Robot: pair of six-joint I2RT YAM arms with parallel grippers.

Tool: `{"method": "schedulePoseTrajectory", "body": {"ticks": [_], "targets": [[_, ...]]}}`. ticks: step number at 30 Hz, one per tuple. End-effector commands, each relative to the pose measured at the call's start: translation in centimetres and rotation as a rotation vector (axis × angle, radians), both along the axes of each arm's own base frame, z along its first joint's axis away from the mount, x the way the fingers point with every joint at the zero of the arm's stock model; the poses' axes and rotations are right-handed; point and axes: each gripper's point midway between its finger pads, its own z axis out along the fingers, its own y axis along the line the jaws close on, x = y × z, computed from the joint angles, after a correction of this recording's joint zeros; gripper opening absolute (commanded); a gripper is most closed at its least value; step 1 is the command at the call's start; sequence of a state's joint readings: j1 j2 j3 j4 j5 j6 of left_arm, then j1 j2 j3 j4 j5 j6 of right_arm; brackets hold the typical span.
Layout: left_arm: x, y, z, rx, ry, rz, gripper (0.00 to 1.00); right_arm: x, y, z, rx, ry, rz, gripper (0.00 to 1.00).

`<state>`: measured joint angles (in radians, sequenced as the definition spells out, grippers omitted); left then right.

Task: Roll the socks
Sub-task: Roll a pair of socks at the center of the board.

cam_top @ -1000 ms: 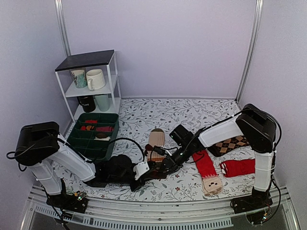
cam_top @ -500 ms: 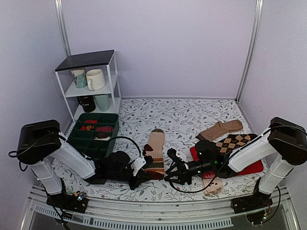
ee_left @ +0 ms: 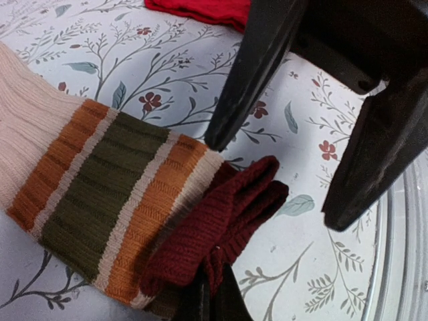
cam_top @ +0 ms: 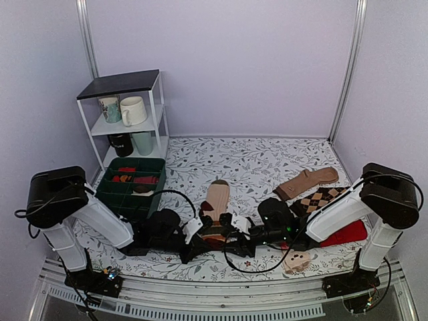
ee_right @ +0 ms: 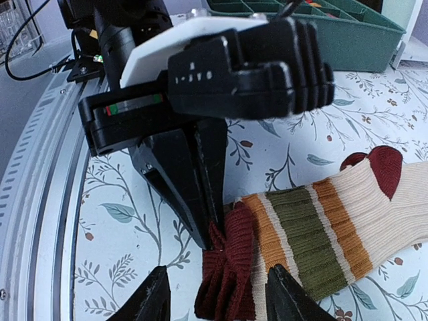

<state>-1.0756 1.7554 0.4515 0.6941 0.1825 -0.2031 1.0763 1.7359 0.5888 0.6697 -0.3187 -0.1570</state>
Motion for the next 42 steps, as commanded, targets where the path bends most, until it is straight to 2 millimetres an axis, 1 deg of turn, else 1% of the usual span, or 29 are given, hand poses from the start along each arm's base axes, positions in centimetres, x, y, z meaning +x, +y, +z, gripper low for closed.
{"method": "schedulePoseTrajectory", "body": {"ticks": [1, 6, 10, 15, 20, 25, 27, 29, 31, 32, 33, 34, 35, 37, 39, 42], "targets": [[-1.3, 3.1, -4.6, 0.164, 0.099, 0.011, 0.00, -0.6, 0.6, -1.7, -0.052, -0.005, 0.054, 0.47], [-1.2, 3.2, -4.7, 0.161, 0.101, 0.014, 0.00, -1.7, 0.4, -2.6, -0.081, 0.045, 0.092, 0.46], [-1.1, 3.2, -4.8, 0.162, 0.105, 0.016, 0.00, -1.6, 0.5, -3.6, -0.120, 0.055, 0.096, 0.45], [-1.0, 3.2, -4.8, 0.160, 0.107, 0.015, 0.00, -1.4, 0.7, -4.4, -0.145, 0.062, 0.089, 0.39], [-0.9, 3.2, -4.7, 0.157, 0.103, 0.012, 0.00, -1.0, 0.5, -5.9, -0.201, 0.081, 0.064, 0.30], [-0.8, 2.9, -4.1, 0.140, 0.085, 0.002, 0.00, -0.6, 0.2, -6.8, -0.243, 0.106, 0.032, 0.15], [-0.4, 2.9, -3.4, 0.128, 0.057, 0.016, 0.15, -0.9, 0.1, -7.2, -0.269, 0.146, 0.034, 0.12], [0.3, 3.2, -2.3, 0.115, 0.012, 0.041, 0.28, -1.5, 0.2, -6.9, -0.278, 0.220, 0.062, 0.10], [0.8, 3.6, -1.1, 0.099, -0.039, 0.064, 0.34, -1.8, -0.2, -6.9, -0.291, 0.301, 0.074, 0.09], [0.9, 3.9, -0.5, 0.094, -0.070, 0.068, 0.37, -2.0, -0.2, -6.4, -0.284, 0.355, 0.097, 0.09], [1.3, 3.9, 0.4, 0.079, -0.104, 0.076, 0.38, -2.0, -0.3, -6.3, -0.285, 0.408, 0.096, 0.09], [1.4, 4.2, 0.9, 0.074, -0.131, 0.081, 0.39, -1.9, -0.5, -6.4, -0.292, 0.458, 0.094, 0.09], [1.5, 4.3, 1.9, 0.054, -0.164, 0.080, 0.39, -1.8, -0.8, -6.6, -0.312, 0.513, 0.080, 0.09], [1.5, 4.4, 3.1, 0.031, -0.222, 0.070, 0.40, -1.6, -1.3, -7.3, -0.353, 0.625, 0.062, 0.09], [1.3, 4.3, 3.9, 0.017, -0.269, 0.057, 0.40, -1.1, -1.9, -7.9, -0.395, 0.740, 0.020, 0.09], [0.3, 3.6, 4.2, 0.008, -0.316, 0.003, 0.40, -1.0, -2.7, -8.8, -0.467, 0.893, -0.029, 0.09]]}}
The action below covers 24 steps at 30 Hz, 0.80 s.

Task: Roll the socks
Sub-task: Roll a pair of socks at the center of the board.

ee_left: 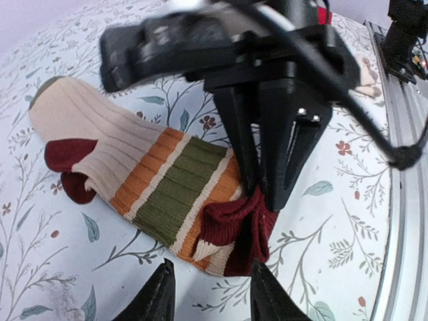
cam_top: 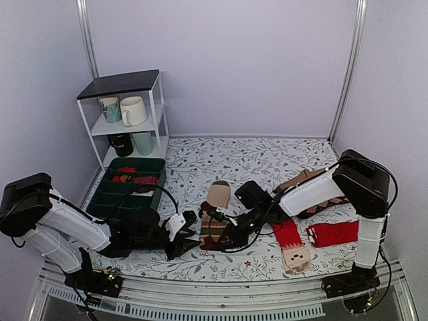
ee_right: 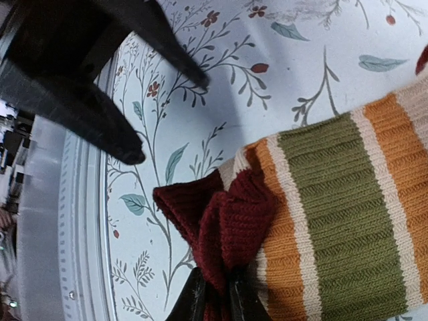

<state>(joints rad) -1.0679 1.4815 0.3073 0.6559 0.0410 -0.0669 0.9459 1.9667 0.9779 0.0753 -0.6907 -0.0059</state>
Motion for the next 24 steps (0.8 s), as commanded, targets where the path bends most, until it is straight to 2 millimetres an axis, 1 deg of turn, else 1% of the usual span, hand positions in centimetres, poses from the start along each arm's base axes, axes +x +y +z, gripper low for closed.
{"method": "schedulePoseTrajectory", "body": {"ticks": [1, 4, 6, 8, 9, 12, 15, 18, 24], "targets": [[-0.9, -0.6, 0.4, 0.022, -0.114, -0.069, 0.41, -1.5, -3.8, -4.5, -0.274, 0.354, -0.083, 0.09], [-1.2, -1.5, 0.7, 0.014, -0.174, -0.102, 0.42, -1.7, -4.4, -4.8, -0.330, 0.465, -0.096, 0.10], [-1.0, -1.9, 1.2, 0.001, -0.222, -0.110, 0.45, -1.8, -4.5, -5.0, -0.345, 0.492, -0.097, 0.10], [-0.4, -2.1, 1.8, -0.007, -0.287, -0.098, 0.50, -1.8, -4.6, -5.0, -0.350, 0.512, -0.094, 0.10], [-0.1, -2.2, 1.6, 0.003, -0.305, -0.090, 0.56, -1.9, -4.7, -5.1, -0.356, 0.517, -0.094, 0.10], [0.5, -3.0, 1.8, 0.019, -0.353, -0.100, 0.61, -2.0, -4.8, -5.3, -0.361, 0.520, -0.093, 0.10], [0.3, -3.9, 1.2, 0.029, -0.359, -0.143, 0.62, -2.0, -4.8, -5.3, -0.363, 0.520, -0.092, 0.10], [-0.3, -4.7, 0.8, 0.017, -0.342, -0.192, 0.63, -2.0, -4.9, -5.3, -0.370, 0.518, -0.091, 0.10], [-1.5, -5.4, -0.2, 0.037, -0.308, -0.268, 0.63, -2.2, -4.9, -5.3, -0.371, 0.538, -0.088, 0.10]]}}
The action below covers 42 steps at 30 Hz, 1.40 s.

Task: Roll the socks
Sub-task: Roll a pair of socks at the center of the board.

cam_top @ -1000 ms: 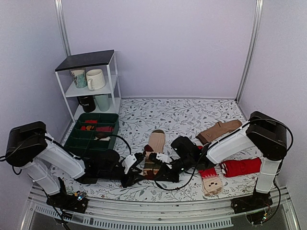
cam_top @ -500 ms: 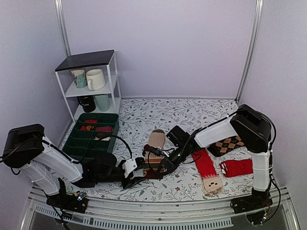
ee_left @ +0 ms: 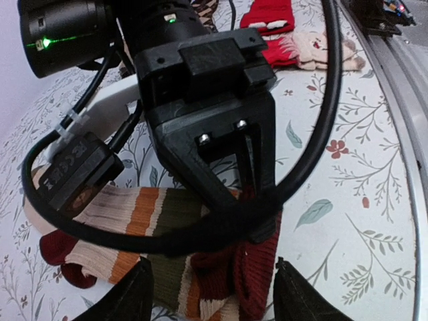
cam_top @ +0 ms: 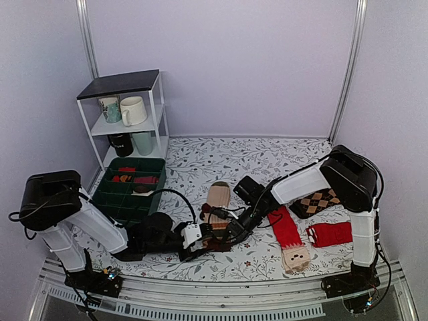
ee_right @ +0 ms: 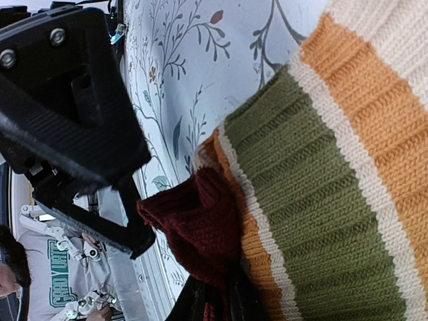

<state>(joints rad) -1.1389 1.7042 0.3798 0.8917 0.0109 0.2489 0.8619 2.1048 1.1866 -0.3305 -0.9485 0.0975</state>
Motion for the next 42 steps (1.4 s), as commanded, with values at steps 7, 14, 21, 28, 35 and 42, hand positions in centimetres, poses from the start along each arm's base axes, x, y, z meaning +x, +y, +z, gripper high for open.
{"method": "schedulePoseTrajectory", "body": {"ticks": [7, 14, 21, 28, 35, 42], "targets": [[-2.2, -1.2, -1.8, 0.064, 0.054, -0.123, 0.62, -1.6, -3.0, -4.5, -0.211, 0.092, -0.021, 0.10], [-1.4, -1.4, -3.4, 0.109, 0.079, -0.077, 0.61, -1.7, -3.0, -4.6, -0.209, 0.099, -0.018, 0.09], [-1.8, -1.7, -3.1, 0.106, 0.091, -0.103, 0.49, -1.8, -3.1, -4.8, -0.213, 0.105, -0.019, 0.09], [-2.4, -1.7, -3.6, 0.120, 0.147, -0.117, 0.09, -1.7, -2.8, -4.6, -0.206, 0.115, -0.020, 0.09], [-2.6, -0.9, -4.2, 0.126, 0.249, -0.087, 0.00, -1.0, -2.5, -4.4, -0.197, 0.098, -0.032, 0.14], [-3.1, 1.1, -5.9, 0.120, 0.449, -0.048, 0.00, 3.3, -0.4, 0.5, 0.013, -0.115, -0.088, 0.29]]}}
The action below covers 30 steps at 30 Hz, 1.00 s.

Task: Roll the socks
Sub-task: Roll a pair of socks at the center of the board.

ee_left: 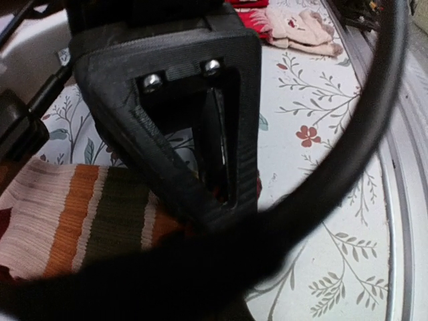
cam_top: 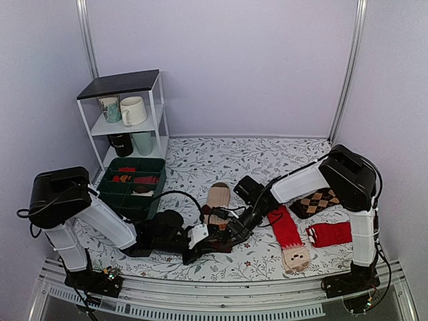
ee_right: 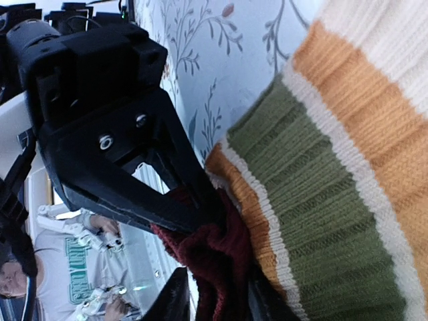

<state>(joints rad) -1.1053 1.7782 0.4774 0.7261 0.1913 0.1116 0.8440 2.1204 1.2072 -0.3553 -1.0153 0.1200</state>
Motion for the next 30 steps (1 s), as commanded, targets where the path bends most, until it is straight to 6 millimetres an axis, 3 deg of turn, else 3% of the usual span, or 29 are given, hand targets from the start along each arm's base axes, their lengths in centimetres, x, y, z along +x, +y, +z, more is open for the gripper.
{"method": "schedulePoseTrajectory", "body": {"ticks": [1, 7, 9, 11, 16, 19, 30], "targets": [[-1.8, 2.6, -3.2, 0.080, 0.214, 0.014, 0.00, 3.8, -0.1, 0.8, 0.044, -0.242, -0.092, 0.30], [-2.0, 3.3, -4.4, 0.103, 0.309, 0.045, 0.00, 5.1, -0.9, 6.6, 0.332, -0.616, -0.199, 0.36], [-2.0, 3.5, -4.7, 0.105, 0.329, 0.052, 0.00, 4.2, -2.1, 9.0, 0.450, -0.763, -0.237, 0.36], [-2.1, 3.6, -4.9, 0.107, 0.351, 0.056, 0.00, 1.9, -2.5, 10.0, 0.519, -0.898, -0.202, 0.38], [-1.9, 3.7, -5.2, 0.103, 0.375, 0.058, 0.00, -2.4, -0.7, 8.2, 0.513, -1.036, -0.008, 0.40], [-1.9, 3.7, -5.4, 0.105, 0.386, 0.055, 0.00, -3.8, 0.1, 7.1, 0.498, -1.077, 0.048, 0.40], [-1.8, 3.7, -5.6, 0.103, 0.400, 0.056, 0.00, -2.8, 0.7, 2.3, 0.335, -1.130, 0.129, 0.40]]}}
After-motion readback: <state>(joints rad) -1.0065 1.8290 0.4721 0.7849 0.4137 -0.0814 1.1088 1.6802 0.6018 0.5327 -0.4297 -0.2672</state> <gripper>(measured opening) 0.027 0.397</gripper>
